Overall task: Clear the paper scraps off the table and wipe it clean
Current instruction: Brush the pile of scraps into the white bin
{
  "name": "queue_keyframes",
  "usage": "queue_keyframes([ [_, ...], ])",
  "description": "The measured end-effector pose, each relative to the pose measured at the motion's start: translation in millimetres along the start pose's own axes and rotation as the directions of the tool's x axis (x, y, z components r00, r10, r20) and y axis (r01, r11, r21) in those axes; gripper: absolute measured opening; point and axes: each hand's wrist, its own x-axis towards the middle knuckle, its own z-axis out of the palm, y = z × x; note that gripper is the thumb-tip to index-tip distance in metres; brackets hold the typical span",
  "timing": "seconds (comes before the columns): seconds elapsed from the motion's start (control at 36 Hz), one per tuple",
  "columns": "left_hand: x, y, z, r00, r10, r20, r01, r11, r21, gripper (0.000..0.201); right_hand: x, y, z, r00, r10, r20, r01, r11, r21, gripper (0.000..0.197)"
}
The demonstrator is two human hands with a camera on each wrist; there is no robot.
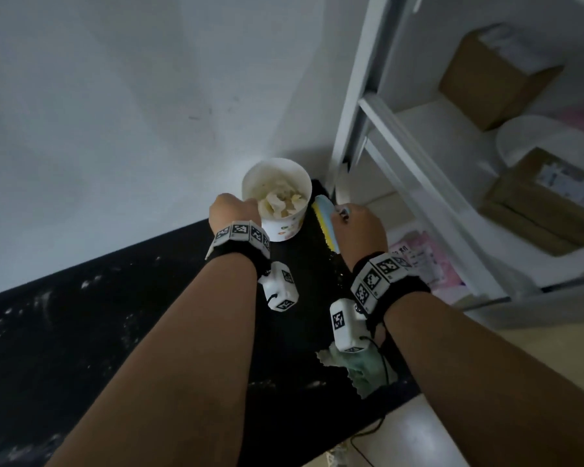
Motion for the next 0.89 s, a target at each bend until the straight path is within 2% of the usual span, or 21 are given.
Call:
queue_keyframes([
  [0.19,17.8,21.0,19.8,1.0,0.026,0.001,-0.026,0.999,-0.022,0.035,11.1,13.8,1.7,0.997,0.07,-0.027,-0.069,0.997,0.029,0.027],
  [0.33,18.2,25.7,27.3,1.0,0.029,0.009,-0.028,0.999,-0.033,0.033,17.4,21.4,4.9,0.988,0.15,-0.032,-0.151,0.988,-0.024,0.03],
  [0.47,13.5,21.8,31.5,0.994,0.103,0.033,-0.101,0.993,-0.054,0.027,20.1,28.9,10.0,0.976,0.214,-0.028,-0.214,0.977,0.002,0.029],
  [0.61,5.6,12.0,28.6,0.988,0.151,0.004,-0.151,0.988,-0.01,0.04,15.1,27.6,3.8,0.976,0.213,-0.032,-0.213,0.977,0.01,0.023],
  [0.78,-12.9,-10.6,25.2,0.984,0.174,0.029,-0.176,0.977,0.122,0.03,2.2,24.8,-3.0,0.989,0.15,-0.014,-0.15,0.989,0.003,0.01],
  [0.89,-30.0,-30.8,30.3,0.981,0.187,0.055,-0.195,0.948,0.252,0.036,-8.0,25.6,-0.4,0.991,0.106,0.087,-0.109,0.994,0.032,0.011],
])
